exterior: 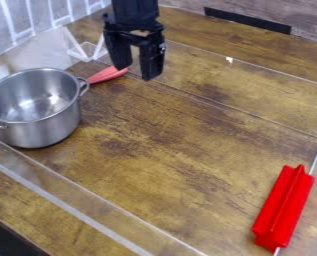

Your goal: Move the pink spoon to the right side of the table

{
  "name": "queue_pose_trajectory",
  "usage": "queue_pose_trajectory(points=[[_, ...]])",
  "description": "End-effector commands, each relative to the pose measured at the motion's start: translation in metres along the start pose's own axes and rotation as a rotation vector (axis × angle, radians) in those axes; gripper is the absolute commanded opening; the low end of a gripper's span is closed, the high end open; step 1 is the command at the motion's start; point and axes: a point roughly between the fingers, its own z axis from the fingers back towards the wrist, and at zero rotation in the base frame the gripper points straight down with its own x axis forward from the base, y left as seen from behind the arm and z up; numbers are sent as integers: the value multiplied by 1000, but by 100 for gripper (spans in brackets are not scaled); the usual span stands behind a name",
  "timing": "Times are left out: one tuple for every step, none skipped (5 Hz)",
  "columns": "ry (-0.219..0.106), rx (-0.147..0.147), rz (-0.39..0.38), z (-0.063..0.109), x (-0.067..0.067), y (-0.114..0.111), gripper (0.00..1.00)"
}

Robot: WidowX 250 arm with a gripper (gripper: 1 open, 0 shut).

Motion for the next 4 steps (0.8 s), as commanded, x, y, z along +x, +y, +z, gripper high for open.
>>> queue_pose_trajectory(points=[[-82,45,-3,36,2,10,100],[-91,61,-11,39,7,16,100],[-109,81,-34,42,13,5,100],[-112,86,-35,39,19,-3,100]])
